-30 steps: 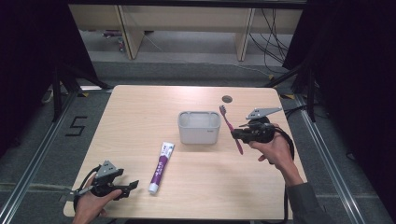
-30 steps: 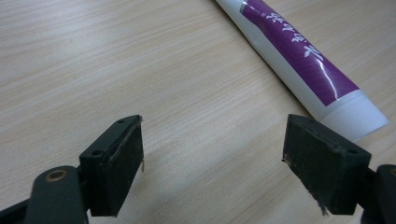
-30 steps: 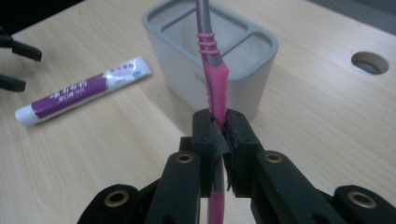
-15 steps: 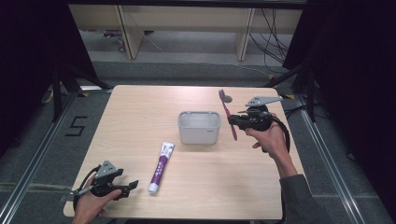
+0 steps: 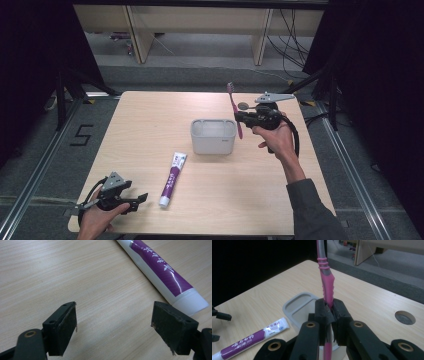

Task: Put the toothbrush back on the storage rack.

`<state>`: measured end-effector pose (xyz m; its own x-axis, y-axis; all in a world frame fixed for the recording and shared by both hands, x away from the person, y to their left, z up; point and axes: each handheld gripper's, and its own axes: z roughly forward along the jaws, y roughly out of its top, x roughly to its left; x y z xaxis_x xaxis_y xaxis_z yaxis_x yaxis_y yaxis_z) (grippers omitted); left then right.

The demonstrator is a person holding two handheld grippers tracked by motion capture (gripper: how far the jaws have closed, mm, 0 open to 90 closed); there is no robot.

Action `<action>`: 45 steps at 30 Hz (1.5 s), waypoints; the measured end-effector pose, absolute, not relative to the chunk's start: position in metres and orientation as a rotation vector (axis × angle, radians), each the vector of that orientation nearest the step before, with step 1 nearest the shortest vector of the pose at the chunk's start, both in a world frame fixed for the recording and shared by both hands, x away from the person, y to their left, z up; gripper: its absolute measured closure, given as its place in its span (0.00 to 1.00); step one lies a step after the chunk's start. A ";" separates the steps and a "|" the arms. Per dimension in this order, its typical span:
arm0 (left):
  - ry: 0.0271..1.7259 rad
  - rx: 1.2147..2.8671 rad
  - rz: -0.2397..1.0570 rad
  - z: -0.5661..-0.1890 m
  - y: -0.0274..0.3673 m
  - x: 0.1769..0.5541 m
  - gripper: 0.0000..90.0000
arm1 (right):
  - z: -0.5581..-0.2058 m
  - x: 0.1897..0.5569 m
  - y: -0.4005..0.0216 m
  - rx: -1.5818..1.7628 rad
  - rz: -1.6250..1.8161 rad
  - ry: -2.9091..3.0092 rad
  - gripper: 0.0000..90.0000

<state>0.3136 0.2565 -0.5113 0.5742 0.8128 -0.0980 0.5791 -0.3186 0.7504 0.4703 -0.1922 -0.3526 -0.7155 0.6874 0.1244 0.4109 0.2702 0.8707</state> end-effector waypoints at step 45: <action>1.121 1.971 0.399 -0.512 0.255 0.313 0.17 | -0.379 0.511 -0.162 1.112 1.448 2.164 0.93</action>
